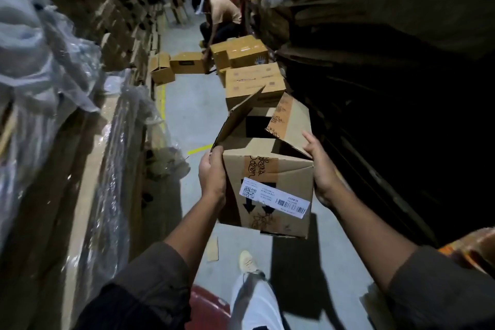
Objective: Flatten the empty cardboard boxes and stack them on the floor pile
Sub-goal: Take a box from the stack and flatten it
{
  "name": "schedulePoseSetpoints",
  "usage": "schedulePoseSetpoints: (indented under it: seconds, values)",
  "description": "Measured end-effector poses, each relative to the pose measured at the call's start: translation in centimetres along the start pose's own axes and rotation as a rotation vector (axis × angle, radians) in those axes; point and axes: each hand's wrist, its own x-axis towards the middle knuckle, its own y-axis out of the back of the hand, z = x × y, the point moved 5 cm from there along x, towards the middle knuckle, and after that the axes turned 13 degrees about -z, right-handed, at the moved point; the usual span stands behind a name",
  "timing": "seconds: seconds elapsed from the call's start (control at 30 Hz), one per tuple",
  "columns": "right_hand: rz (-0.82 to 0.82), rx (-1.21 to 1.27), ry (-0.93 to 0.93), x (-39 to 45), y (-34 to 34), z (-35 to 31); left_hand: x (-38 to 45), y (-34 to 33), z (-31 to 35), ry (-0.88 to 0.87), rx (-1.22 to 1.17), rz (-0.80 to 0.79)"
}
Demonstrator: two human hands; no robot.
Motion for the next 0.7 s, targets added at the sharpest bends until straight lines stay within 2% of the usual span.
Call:
schedulePoseSetpoints:
  seconds: [0.2,0.33,0.53,0.7]
  values:
    - [0.125,-0.121,-0.118,9.2,1.7,7.9,14.6,-1.4,-6.3,0.142,0.143,-0.105]
    - [0.34,-0.178,-0.2,14.6,3.3,14.6,22.0,-2.0,-13.3,0.241,0.231,-0.202]
    - [0.484,-0.241,-0.3,18.3,6.0,25.9,26.6,-1.8,-25.5,0.334,0.323,-0.251]
    - [0.628,-0.415,-0.257,18.9,8.1,36.3,28.8,-1.4,-36.8,0.256,0.499,-0.219]
